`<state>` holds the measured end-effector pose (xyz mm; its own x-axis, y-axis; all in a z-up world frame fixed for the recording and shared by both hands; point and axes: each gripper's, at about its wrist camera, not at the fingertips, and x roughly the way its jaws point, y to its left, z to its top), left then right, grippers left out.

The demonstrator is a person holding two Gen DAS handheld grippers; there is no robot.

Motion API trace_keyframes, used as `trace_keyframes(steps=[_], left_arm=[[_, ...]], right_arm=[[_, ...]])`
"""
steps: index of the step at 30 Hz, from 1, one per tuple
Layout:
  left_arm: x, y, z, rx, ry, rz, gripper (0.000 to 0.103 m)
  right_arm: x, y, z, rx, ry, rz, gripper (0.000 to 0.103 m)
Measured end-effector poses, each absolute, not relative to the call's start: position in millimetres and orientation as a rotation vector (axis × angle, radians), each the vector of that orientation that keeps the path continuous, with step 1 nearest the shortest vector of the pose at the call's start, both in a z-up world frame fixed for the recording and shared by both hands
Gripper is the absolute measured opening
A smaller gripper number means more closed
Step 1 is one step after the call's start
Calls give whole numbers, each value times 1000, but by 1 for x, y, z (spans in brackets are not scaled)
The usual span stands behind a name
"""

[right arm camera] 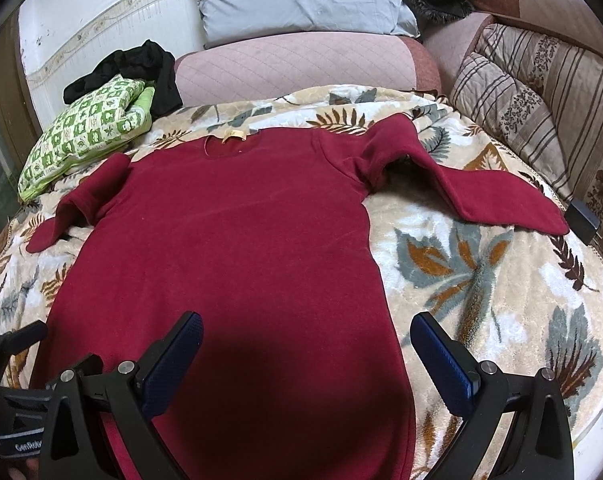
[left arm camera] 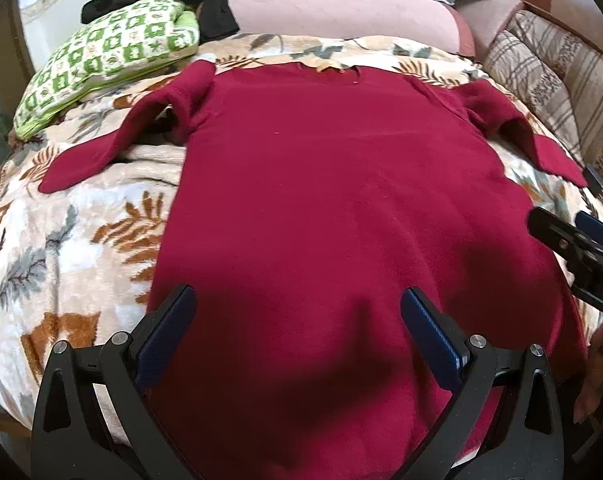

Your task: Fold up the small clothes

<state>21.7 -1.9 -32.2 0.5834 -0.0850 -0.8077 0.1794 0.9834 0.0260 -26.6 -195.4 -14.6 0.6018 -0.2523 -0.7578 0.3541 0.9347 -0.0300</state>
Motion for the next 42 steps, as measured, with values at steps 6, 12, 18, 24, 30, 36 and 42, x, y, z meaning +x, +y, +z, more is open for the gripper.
trace_keyframes(steps=[6, 12, 18, 24, 30, 36, 42], left_arm=[[23, 1, -36, 145, 939, -89, 102], [23, -1, -38, 174, 936, -81, 102], [25, 1, -39, 169, 942, -64, 103], [26, 3, -42, 180, 945, -37, 103], [27, 7, -42, 145, 961, -44, 102], [25, 4, -43, 168, 964, -39, 103], [26, 4, -45, 173, 978, -40, 102]], right_arm=[[-43, -180, 17, 46, 657, -327, 103], [-46, -166, 20, 21, 603, -294, 103], [-42, -175, 9, 45, 649, -365, 103], [-31, -177, -8, 7, 780, -342, 103], [-34, -191, -13, 33, 824, -393, 103], [-34, -193, -14, 42, 827, -401, 103], [-33, -193, -14, 40, 833, -406, 103]])
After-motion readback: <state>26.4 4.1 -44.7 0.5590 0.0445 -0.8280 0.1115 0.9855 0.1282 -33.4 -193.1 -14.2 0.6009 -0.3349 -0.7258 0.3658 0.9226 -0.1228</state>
